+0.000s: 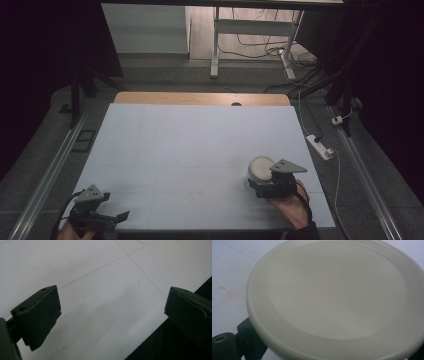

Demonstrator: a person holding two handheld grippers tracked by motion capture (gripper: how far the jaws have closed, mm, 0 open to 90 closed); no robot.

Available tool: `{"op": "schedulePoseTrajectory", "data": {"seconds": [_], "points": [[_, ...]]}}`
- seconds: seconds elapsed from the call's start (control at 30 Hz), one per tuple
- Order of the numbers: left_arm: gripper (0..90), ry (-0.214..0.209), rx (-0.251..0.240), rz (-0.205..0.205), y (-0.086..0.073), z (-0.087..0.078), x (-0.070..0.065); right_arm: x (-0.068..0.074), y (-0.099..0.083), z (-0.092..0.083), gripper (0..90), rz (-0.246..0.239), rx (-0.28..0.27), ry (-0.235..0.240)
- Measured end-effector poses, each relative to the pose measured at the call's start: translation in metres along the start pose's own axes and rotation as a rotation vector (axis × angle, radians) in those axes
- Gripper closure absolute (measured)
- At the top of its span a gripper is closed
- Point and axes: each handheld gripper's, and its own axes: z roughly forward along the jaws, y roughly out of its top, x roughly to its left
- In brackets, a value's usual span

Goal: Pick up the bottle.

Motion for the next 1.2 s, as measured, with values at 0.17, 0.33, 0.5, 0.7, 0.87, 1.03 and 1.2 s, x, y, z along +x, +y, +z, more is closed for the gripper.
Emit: {"op": "schedulePoseTrajectory", "data": {"seconds": [0.17,0.33,0.5,0.7,0.87,1.03,1.2], "points": [[1.2,-0.003,-0.001,-0.001,0.0,0.0,0.0,0.001,0.001,-0.001,6.0,0.006,-0.004,0.013],[1.2,-0.003,-0.001,-0.003,0.0,0.0,0.0,0.005,0.005,-0.004,6.0,-0.011,-0.02,0.017],[1.3,-0.005,-0.001,-0.006,0.0,0.0,0.001,0.008,0.01,-0.007,6.0,-0.024,-0.035,0.034],[1.3,-0.006,-0.003,-0.009,0.0,0.0,0.001,0.018,0.017,-0.008,6.0,-0.057,-0.058,0.058],[1.4,-0.007,-0.003,-0.01,0.0,0.0,0.002,0.025,0.024,-0.007,6.1,-0.072,-0.079,0.086],[1.4,-0.008,-0.002,-0.011,0.0,0.0,0.002,0.029,0.03,-0.004,6.2,-0.066,-0.096,0.117],[1.5,-0.009,0.0,-0.012,0.0,0.0,0.002,0.034,0.037,-0.002,6.2,-0.073,-0.115,0.138]]}}
